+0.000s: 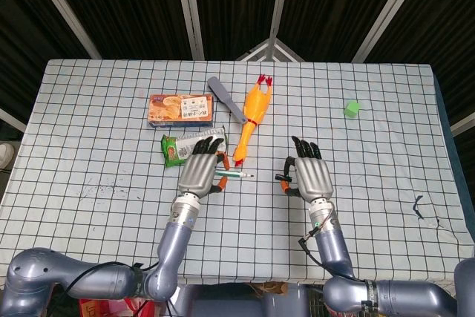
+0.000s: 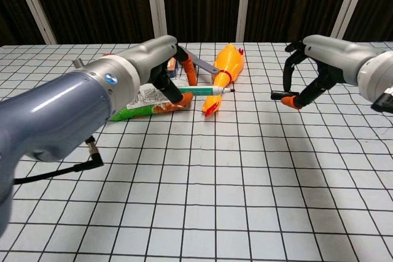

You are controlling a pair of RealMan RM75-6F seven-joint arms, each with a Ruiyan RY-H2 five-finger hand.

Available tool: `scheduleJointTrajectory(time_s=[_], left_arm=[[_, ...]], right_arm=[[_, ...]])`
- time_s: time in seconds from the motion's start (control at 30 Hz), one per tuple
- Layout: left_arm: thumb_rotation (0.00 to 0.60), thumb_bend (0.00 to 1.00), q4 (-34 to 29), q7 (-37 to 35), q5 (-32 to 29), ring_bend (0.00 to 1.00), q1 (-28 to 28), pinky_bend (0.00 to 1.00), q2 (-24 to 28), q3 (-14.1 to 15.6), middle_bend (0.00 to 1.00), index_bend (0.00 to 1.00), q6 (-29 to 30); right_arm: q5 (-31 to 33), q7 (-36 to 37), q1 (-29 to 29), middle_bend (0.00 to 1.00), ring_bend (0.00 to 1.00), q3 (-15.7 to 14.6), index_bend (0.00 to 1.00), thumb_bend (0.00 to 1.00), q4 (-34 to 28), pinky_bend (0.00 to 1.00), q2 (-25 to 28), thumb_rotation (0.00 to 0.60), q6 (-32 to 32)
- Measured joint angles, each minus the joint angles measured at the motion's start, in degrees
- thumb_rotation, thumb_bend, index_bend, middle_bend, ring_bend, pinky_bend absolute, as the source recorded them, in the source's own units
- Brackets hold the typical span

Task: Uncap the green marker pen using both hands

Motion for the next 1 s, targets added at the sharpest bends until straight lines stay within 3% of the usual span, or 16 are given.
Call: scheduleJointTrajectory(time_s=[0.2, 0.27, 0.37, 0.43, 0.5, 0.67, 1.0], left_arm=[[0.6, 0.53, -4.1, -1.7, 2.48, 0.0, 4.39, 0.0, 6.61, 4.02, 0.06, 0.56, 0.48], [0.6, 0.53, -4.9, -2.99, 3.36, 0.0, 5.94, 0.0, 8.58, 5.6, 0.05, 0.5, 0.09], [0.6, 0.53, -5.23, -4.83, 4.38, 0.0, 7.49, 0.0, 10.63, 7.49, 0.03, 0.32, -1.27], [0.6, 0.53, -5.19, -5.86, 4.9, 0.0, 8.1, 0.0, 11.45, 8.34, 0.01, 0.11, -2.27], [0.6, 0.53, -5.1, -6.44, 5.07, 0.0, 8.41, 0.0, 11.8, 8.73, 0.0, 0.01, -2.97], [0.6, 0.53, -5.18, -8.85, 5.44, 0.0, 9.03, 0.0, 13.09, 9.03, 0.0, 0.0, -5.11], [0.6, 0.53, -10.63, -11.2, 8.87, 0.0, 11.82, 0.0, 19.97, 9.57, 0.0, 0.0, -3.87]], right_arm=[[-2.05, 5.34, -2.03, 0.03, 0.04, -1.99, 0.6, 0.37, 4.57, 0.0, 0.45, 0.6, -3.22], [-2.16, 6.1, -2.62, 0.03, 0.04, -2.49, 0.5, 0.36, 5.92, 0.0, 0.35, 0.6, -3.89], [-1.24, 5.74, -2.99, 0.02, 0.04, -2.65, 0.28, 0.31, 7.25, 0.0, -0.28, 0.6, -3.83], [-0.36, 5.02, -3.06, 0.02, 0.04, -2.6, 0.17, 0.26, 7.59, 0.0, -0.7, 0.6, -3.59], [0.71, 4.02, -3.06, 0.02, 0.04, -2.41, 0.1, 0.23, 7.9, 0.0, -1.21, 0.6, -3.14], [2.79, 1.39, -2.87, 0.02, 0.03, -1.45, 0.03, 0.18, 8.26, 0.0, -2.63, 0.6, -1.22], [2.5, -0.45, -3.31, 0.02, 0.01, -0.14, 0.0, 0.18, 4.83, 0.0, -0.88, 0.6, 1.26]])
